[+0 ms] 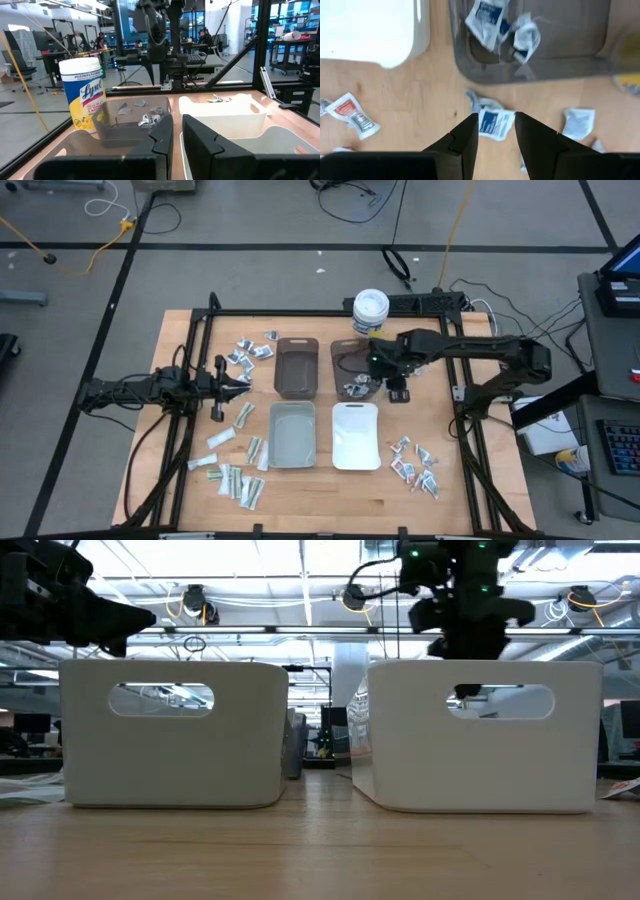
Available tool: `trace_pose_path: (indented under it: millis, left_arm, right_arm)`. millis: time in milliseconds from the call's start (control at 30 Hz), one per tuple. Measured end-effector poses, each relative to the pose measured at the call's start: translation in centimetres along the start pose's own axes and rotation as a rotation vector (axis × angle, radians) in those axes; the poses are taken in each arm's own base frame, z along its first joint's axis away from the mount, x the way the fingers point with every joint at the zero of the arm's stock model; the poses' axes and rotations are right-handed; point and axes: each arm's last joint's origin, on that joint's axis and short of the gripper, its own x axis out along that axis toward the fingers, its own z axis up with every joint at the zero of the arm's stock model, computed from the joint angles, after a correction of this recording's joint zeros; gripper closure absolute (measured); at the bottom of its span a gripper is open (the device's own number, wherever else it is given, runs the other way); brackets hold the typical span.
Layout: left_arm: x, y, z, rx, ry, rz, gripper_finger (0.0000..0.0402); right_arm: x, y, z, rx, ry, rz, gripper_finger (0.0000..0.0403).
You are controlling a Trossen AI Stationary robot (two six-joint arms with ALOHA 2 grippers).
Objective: Pick & Place First Aid Supplies
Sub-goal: Put the blue pad into the right black bin
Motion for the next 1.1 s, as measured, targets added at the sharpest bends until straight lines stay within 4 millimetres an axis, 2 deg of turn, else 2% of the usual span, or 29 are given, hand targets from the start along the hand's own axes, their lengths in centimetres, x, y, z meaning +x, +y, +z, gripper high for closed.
trace_pose_path:
  millis: [200,367,633,933,1100]
  left_arm:
    - [0.0,0.0,0.0,0.0,0.0,0.0,0.0355]
    - [0.0,0.0,0.0,0.0,0.0,0.0,0.0355]
    - [0.0,0.0,0.0,0.0,0.0,0.0,0.0355]
    - [0.0,0.0,0.0,0.0,0.0,0.0,0.0355]
    - [0.0,0.0,0.0,0.0,0.0,0.0,0.0355]
  right_arm:
    - [1.4,0.4,-2.6,0.039,0.028,-0.003,0.028]
    - [2.9,0.4,-3.1,0.039,-0.01,-0.015,0.0281]
    - [5.7,0.2,-4.5,0.021,0.021,-0.079,0.0282]
    - [7.9,-0.3,-5.9,0.036,0.016,-0.057,0.0281]
    - [8.7,-0.4,-6.1,0.008,-0.022,-0.071,0.028]
